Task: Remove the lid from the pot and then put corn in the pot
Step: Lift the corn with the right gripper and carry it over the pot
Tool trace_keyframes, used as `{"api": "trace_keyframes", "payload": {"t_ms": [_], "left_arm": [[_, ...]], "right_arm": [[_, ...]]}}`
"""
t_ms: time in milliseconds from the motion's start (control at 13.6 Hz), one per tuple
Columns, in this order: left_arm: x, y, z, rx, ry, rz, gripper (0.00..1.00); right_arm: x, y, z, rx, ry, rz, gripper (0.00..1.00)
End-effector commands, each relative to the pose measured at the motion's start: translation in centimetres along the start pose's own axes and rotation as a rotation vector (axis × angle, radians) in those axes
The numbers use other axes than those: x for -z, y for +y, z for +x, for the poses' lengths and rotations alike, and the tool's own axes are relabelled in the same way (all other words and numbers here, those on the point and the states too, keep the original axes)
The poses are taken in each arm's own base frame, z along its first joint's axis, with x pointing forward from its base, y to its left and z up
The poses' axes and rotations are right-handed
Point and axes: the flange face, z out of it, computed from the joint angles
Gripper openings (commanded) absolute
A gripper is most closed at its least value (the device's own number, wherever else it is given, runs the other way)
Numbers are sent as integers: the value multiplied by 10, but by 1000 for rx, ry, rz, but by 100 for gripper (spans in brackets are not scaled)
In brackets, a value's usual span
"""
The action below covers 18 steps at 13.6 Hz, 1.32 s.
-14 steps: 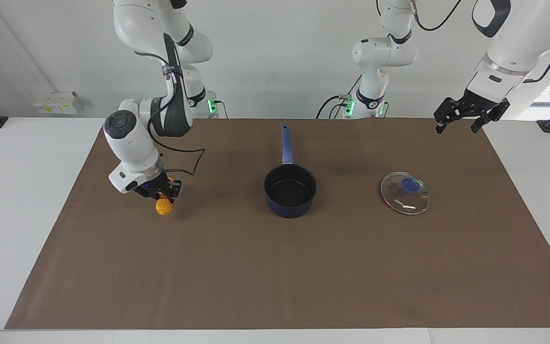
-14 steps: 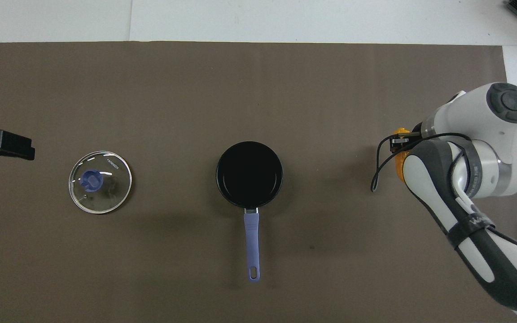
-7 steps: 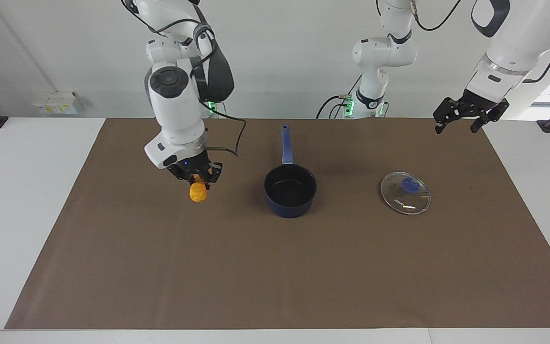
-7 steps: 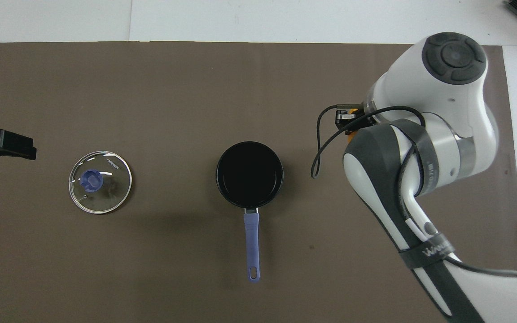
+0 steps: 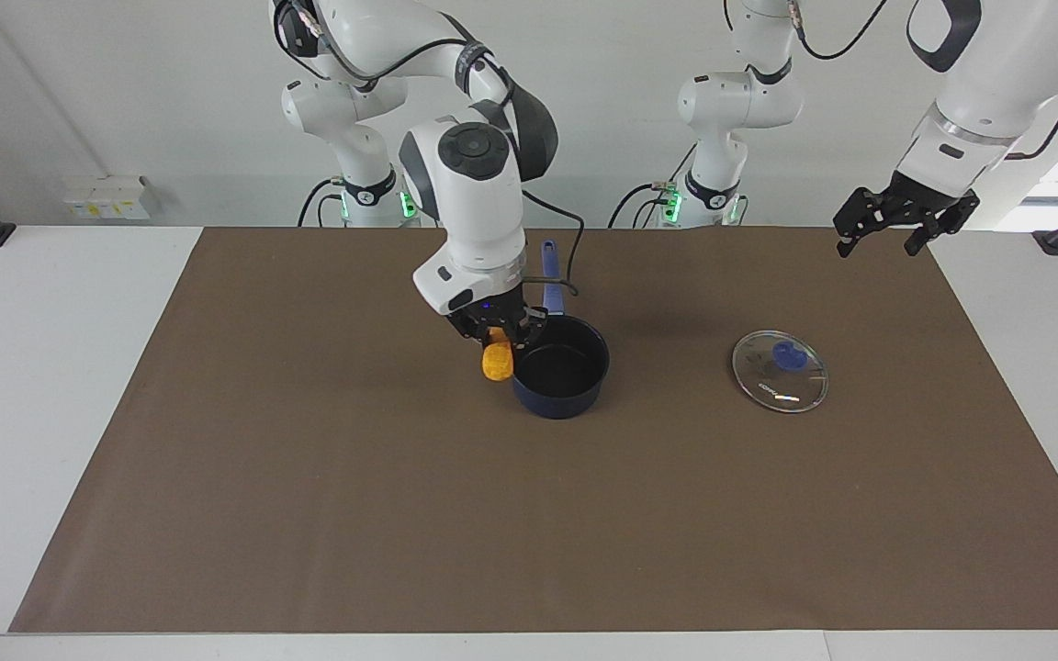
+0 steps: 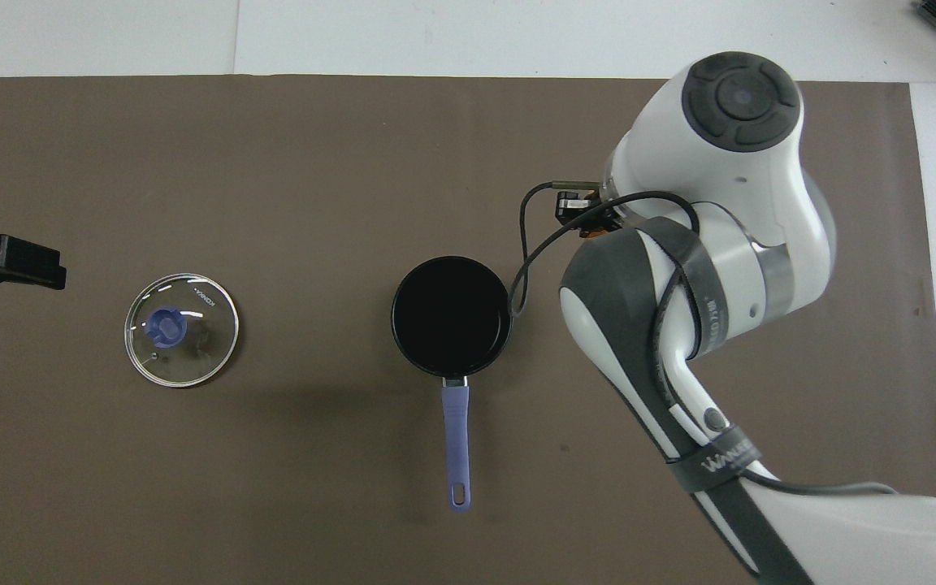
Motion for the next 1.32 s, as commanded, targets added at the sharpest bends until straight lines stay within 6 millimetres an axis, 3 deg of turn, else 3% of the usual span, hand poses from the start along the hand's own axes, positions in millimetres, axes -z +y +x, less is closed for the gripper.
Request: {"api": "trace_keyframes", "payload": {"t_ms": [0, 294, 736, 957, 1104, 1177, 1251], "left_arm": [[0, -7, -8, 9, 4, -9, 100], [0, -4, -8, 1, 4, -9, 100], [0, -5, -8, 2, 4, -9, 100], [0, -5, -8, 5, 4, -9, 100], [0, -5, -8, 4, 4, -9, 100], [0, -5, -8, 4, 4, -9, 100], [0, -5, -8, 4, 4, -9, 100]], "right_arm": [[-16, -23, -7, 0, -14, 12, 0], [-59, -53, -16, 7, -8, 25, 0], [-103, -57, -38, 29, -48, -12, 0], [-118, -62, -50, 43, -53, -18, 0], [-121, -58, -47, 40, -55, -20, 0], [-122, -56, -48, 37, -59, -22, 7], [-124, -55, -47, 38, -56, -20, 23]]}}
